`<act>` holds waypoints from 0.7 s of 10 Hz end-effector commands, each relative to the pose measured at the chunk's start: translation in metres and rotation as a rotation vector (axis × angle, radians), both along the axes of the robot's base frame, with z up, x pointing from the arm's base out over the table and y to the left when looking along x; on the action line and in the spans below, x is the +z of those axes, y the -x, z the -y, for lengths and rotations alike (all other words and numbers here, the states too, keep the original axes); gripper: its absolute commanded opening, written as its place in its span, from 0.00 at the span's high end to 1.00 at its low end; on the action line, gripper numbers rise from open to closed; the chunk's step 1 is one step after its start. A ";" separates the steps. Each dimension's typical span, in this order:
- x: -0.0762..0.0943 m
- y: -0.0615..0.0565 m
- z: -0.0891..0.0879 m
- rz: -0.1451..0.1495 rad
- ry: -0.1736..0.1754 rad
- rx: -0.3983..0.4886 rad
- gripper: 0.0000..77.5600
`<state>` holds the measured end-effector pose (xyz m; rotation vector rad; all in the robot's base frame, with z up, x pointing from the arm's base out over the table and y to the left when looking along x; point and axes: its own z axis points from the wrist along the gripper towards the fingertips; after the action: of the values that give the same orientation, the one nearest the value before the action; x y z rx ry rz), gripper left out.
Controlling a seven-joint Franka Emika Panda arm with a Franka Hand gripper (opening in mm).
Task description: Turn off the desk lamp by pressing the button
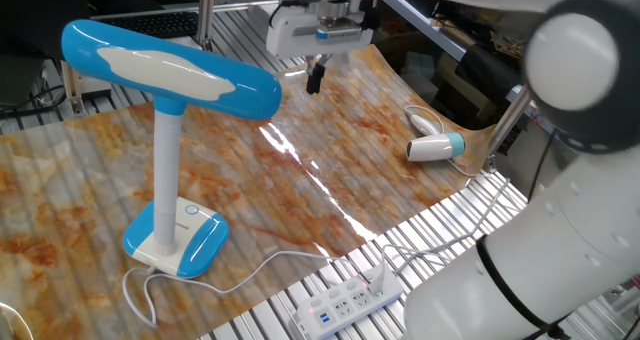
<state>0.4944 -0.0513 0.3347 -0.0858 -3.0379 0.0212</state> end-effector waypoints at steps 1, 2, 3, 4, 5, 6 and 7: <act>0.003 0.005 -0.005 0.042 0.004 -0.001 1.00; 0.002 0.005 -0.006 0.038 0.007 0.001 1.00; 0.000 0.003 -0.007 0.024 0.020 0.008 1.00; 0.000 0.003 -0.007 0.023 0.026 0.009 1.00; -0.001 0.004 -0.008 0.028 0.043 0.007 1.00; 0.000 0.004 -0.007 0.032 0.045 0.002 1.00; 0.000 0.004 -0.007 0.032 0.048 0.001 1.00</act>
<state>0.4888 -0.0445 0.3325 -0.0851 -3.0648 0.0613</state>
